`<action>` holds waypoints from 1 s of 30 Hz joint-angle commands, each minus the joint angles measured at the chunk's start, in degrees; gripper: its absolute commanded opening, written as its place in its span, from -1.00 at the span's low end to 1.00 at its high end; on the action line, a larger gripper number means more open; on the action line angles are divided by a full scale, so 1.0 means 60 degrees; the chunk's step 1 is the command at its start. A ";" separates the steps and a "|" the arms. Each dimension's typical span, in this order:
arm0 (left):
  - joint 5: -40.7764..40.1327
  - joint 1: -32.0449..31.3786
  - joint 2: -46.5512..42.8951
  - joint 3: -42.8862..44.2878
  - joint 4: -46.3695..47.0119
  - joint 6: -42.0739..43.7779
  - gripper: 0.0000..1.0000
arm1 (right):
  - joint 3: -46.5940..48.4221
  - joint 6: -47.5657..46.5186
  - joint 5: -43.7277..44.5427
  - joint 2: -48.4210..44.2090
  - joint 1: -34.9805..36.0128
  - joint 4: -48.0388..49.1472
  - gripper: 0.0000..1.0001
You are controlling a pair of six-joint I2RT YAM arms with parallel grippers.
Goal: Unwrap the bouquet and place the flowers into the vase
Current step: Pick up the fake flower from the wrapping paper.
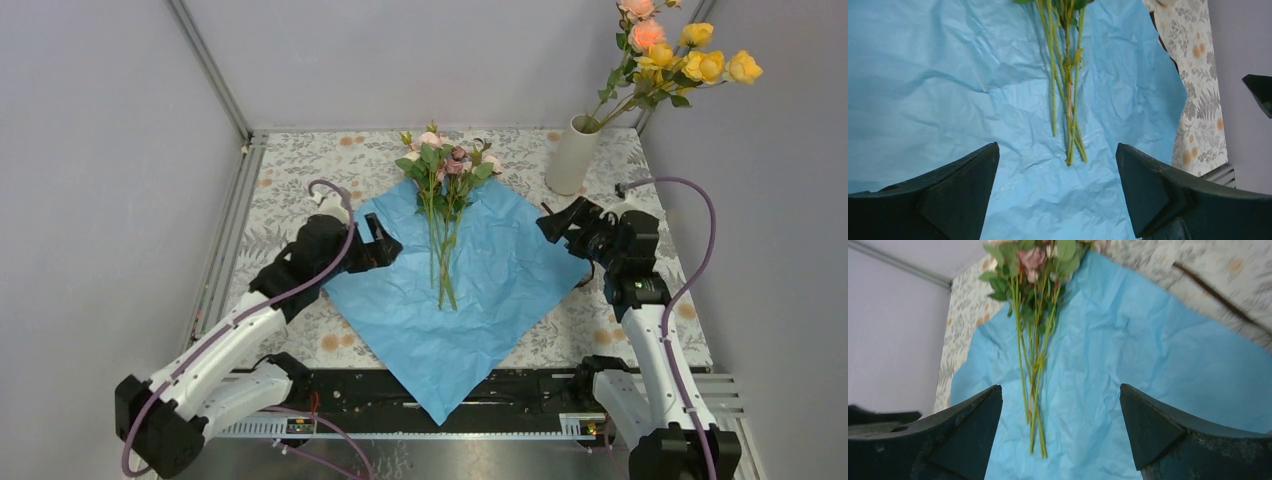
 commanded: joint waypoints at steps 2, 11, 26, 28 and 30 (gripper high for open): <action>-0.0760 -0.0823 0.1497 0.0313 0.1848 -0.0566 0.87 | -0.0366 0.0261 -0.0743 0.0084 0.0838 -0.0536 0.85; -0.0702 -0.0988 0.4641 0.1179 0.3072 -0.0695 0.60 | -0.0692 0.0583 -0.0061 0.0337 0.2489 -0.0312 0.78; -0.0993 -0.1420 0.7931 0.2944 0.3061 -0.0237 -0.04 | -0.1013 0.0589 -0.0037 0.0248 0.2516 -0.0460 0.77; -0.1162 -0.1421 0.8149 0.3109 0.2880 -0.0184 -0.07 | -0.1027 0.0587 -0.0048 0.0249 0.2515 -0.0461 0.77; -0.1432 -0.1432 0.8276 0.3182 0.2756 -0.0153 -0.08 | -0.1063 0.0588 -0.0057 0.0236 0.2519 -0.0463 0.76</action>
